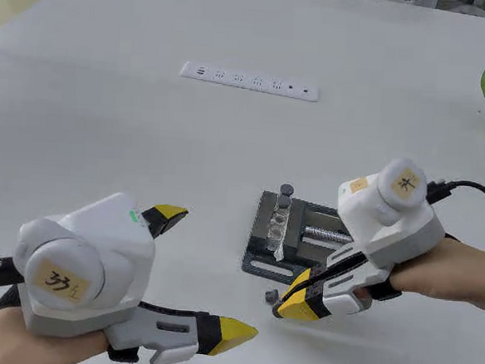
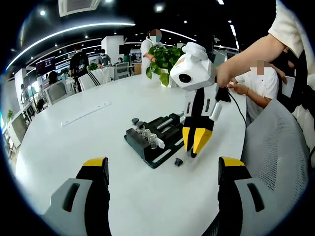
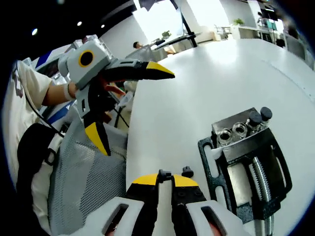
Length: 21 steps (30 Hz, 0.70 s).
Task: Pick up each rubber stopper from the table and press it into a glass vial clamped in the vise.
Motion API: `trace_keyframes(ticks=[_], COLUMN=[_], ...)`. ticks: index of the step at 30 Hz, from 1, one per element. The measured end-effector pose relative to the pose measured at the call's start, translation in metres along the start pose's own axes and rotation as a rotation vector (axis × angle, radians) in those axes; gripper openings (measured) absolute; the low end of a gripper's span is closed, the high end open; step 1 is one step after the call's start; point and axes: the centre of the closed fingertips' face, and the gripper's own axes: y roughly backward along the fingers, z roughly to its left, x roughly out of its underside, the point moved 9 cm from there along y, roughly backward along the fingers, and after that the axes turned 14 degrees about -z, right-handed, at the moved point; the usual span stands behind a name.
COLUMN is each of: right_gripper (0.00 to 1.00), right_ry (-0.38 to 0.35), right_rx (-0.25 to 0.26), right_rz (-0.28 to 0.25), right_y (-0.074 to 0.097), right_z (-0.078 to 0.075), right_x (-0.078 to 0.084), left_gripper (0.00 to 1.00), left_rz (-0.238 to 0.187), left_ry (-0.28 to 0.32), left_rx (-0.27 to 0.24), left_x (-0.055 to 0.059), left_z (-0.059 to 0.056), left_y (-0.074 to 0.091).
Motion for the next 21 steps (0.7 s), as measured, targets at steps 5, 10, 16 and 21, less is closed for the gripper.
trace_keyframes(ticks=[5, 10, 16, 21], right_gripper=[0.04, 0.04, 0.04, 0.04], right_ry=[-0.225, -0.434, -0.636, -0.787], right_rx=[-0.022, -0.067, -0.138, -0.21], right_rz=[-0.2, -0.378, -0.542, -0.64], right_y=[0.021, 0.036, 0.046, 0.049], right_z=[0.007, 0.013, 0.022, 0.033], right_x=[-0.017, -0.026, -0.03, -0.031], left_gripper=[0.86, 0.79, 0.64, 0.54], left_rz=[-0.06, -0.129, -0.209, -0.243], left_ry=[-0.011, -0.025, -0.007, -0.003], left_rx=[0.021, 0.044, 0.05, 0.056], left_x=[-0.015, -0.033, -0.052, -0.061], left_z=[-0.009, -0.018, -0.022, -0.023], left_y=[-0.005, -0.009, -0.014, -0.018])
